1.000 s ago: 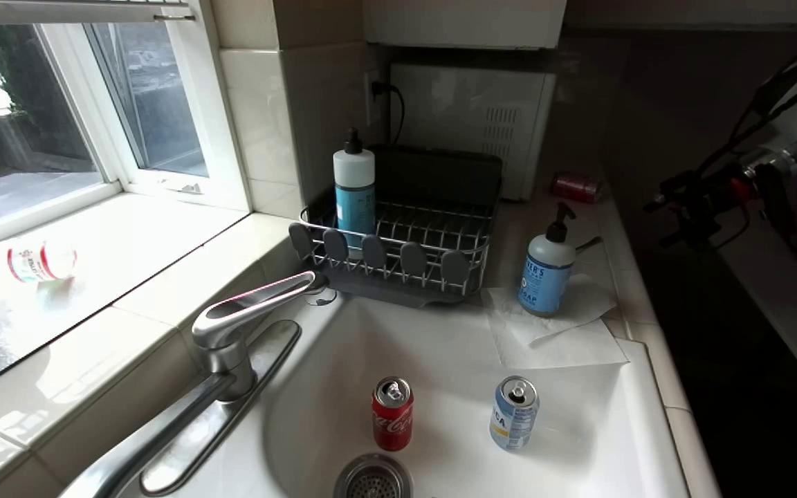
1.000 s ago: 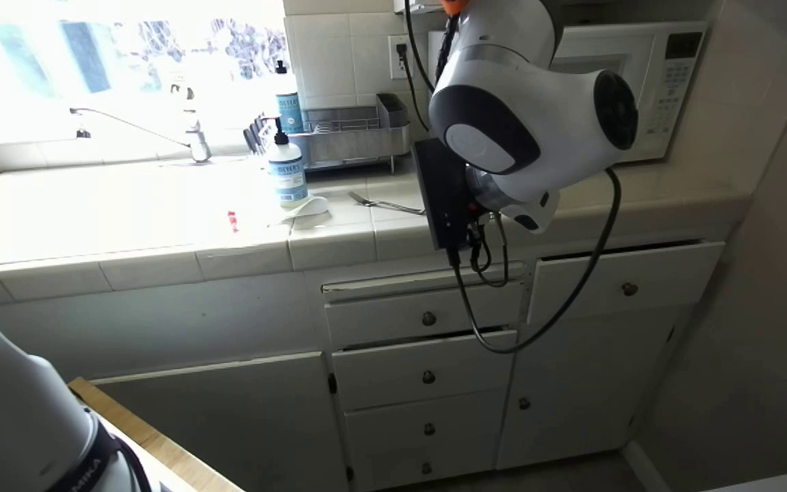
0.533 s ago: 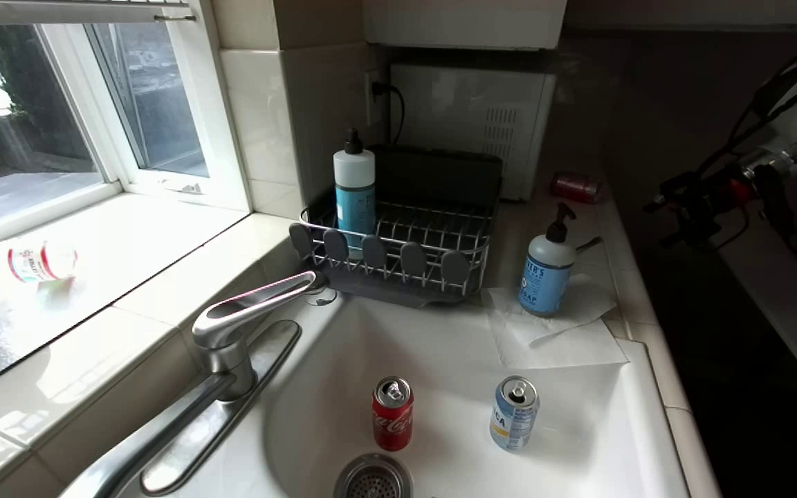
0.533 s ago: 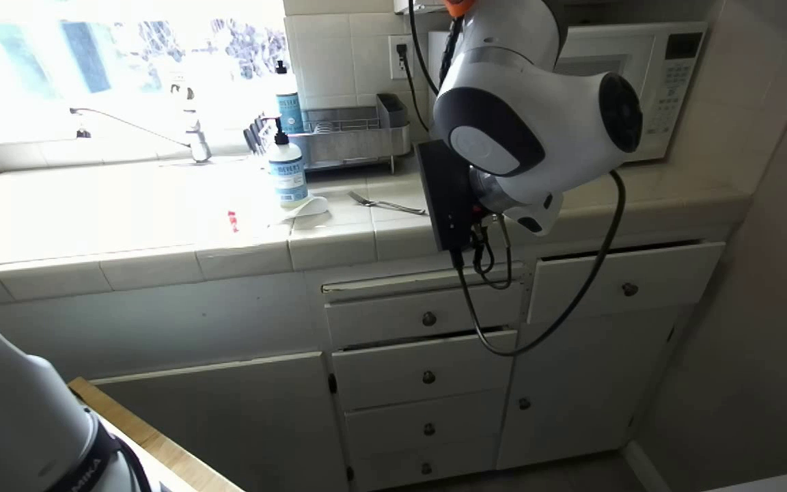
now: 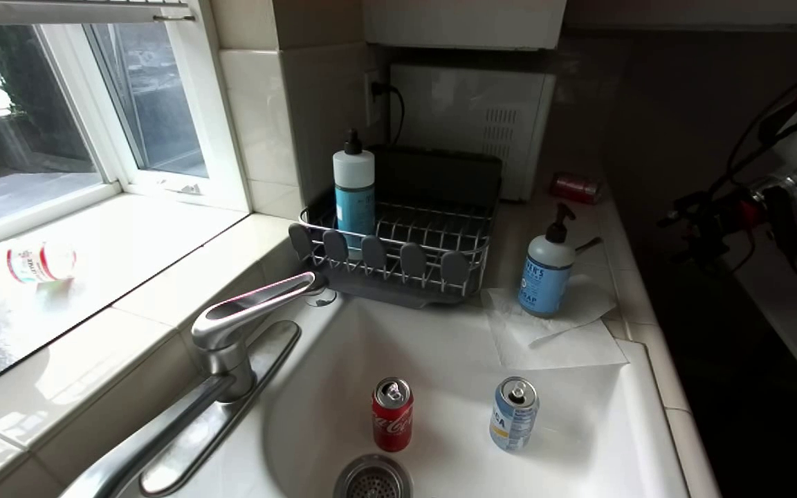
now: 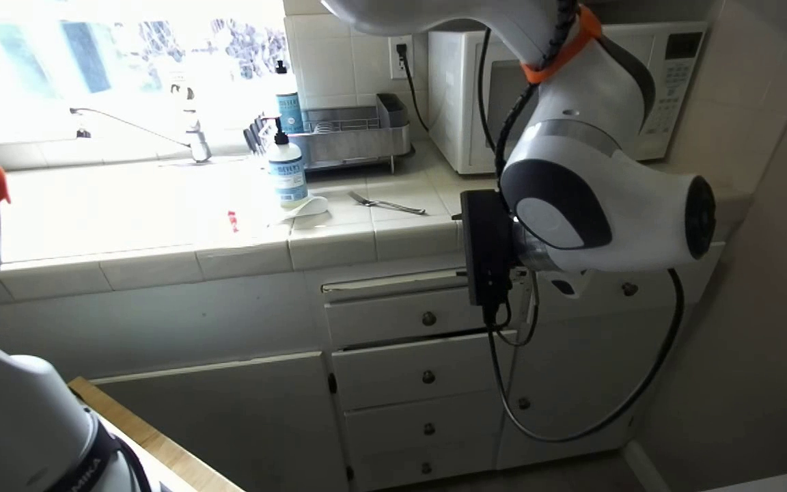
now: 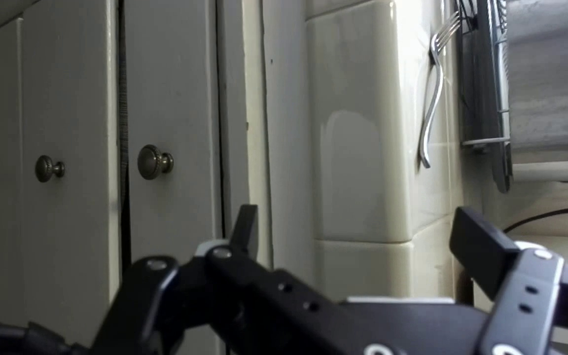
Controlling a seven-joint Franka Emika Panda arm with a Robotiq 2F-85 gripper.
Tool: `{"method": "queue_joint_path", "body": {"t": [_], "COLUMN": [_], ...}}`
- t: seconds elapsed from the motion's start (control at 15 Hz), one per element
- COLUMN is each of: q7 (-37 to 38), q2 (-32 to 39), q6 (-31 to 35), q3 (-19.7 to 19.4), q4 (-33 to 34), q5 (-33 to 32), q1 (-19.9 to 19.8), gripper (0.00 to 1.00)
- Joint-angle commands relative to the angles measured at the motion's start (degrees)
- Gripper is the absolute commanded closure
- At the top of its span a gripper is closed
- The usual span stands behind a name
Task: Pull out the pull out chopping board
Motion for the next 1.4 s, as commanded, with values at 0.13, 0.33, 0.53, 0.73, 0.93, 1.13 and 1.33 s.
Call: {"method": "queue_joint_path", "body": {"t": [0.13, 0.33, 0.53, 0.73, 0.93, 1.13, 1.33], "q7": [-2.8, -3.6, -4.0, -4.9, -6.3, -8.8, -11.6], "q2": [9.8, 13.7, 17.3, 20.2, 22.9, 24.9, 26.5], "q6": [-3.7, -3.5, -3.9, -5.0, -5.2, -4.0, -3.4], "q3": [2.7, 4.1, 5.6, 6.7, 7.3, 7.4, 7.6], "q4": [7.9, 10.9, 13.6, 15.9, 17.7, 18.5, 19.0], "q5": [3.1, 5.7, 10.1, 14.4, 17.1, 17.7, 17.8], "q1": [-3.9, -5.2, -6.9, -8.3, -8.8, -8.0, -7.3], "gripper": [0.0, 0.0, 0.0, 0.25, 0.47, 0.5, 0.44]}}
